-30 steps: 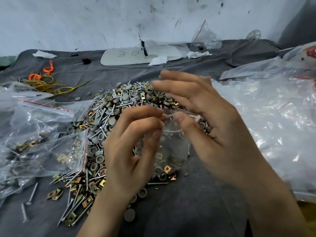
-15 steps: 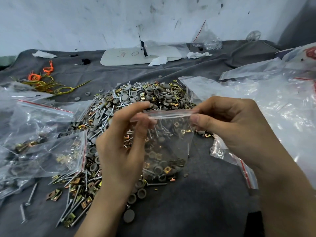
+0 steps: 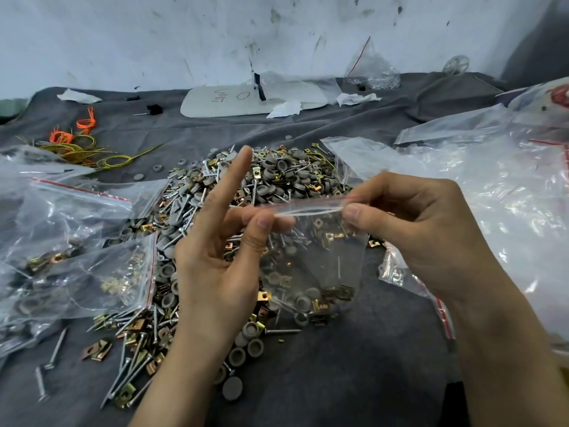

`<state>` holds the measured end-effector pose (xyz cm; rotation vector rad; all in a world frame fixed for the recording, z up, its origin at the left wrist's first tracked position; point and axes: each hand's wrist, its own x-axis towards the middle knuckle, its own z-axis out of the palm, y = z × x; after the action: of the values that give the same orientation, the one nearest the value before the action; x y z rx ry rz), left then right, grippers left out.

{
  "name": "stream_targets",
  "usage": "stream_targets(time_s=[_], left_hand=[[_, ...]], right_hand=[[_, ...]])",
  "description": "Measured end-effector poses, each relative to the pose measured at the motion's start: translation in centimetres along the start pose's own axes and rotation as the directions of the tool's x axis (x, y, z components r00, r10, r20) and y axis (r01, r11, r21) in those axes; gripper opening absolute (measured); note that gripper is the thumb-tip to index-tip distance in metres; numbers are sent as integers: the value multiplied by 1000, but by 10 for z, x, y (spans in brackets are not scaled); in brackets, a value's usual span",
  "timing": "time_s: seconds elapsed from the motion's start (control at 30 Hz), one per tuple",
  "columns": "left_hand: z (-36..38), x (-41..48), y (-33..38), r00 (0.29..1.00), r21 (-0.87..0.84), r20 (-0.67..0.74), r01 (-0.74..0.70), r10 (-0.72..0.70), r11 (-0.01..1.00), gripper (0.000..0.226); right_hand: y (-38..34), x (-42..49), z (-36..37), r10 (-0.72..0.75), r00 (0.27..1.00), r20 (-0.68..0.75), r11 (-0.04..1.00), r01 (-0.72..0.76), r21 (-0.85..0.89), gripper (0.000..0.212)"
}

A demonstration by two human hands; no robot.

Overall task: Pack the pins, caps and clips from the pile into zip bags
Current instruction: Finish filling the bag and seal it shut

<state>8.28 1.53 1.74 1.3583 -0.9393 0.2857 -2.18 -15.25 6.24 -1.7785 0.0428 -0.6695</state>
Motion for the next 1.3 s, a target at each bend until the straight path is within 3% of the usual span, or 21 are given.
stream_targets(time_s=[0.2,0.37,0.63,0.73,0.9,0.97,1.13,1.3], left_hand=[[2,1,5,996,-108,-41,79,-83,991,44],[3,4,7,996,-82,-50,65,-69,994,45],[2,2,8,998,19,-57,17,-16,1000,43],[6,1,9,998,63,-58,11,-7,998,37],[6,2,10,1000,-9,-5,27,-27,1000,37],[6,3,11,999,-57,24,33,-32,998,36],[5,3,9,993,-135,31,113,-110,984,7],[3,5,10,991,-98,46,127,-123,987,8]], right_hand=[[3,0,0,-39,997,-70,998,42,44,5],[4,1,3,-24,1000,-4,999,24,31,7],[1,0,9,-70,998,-11,998,70,0,9],[-5,-1,10,-96,995,11,991,96,-92,12],[-13,-3,11,-136,990,39,954,142,-265,15],[-14,-4,11,-151,988,35,948,154,-280,16],[-15,-4,10,-163,986,20,943,162,-291,18],[-15,-5,10,-143,989,36,935,147,-323,16]])
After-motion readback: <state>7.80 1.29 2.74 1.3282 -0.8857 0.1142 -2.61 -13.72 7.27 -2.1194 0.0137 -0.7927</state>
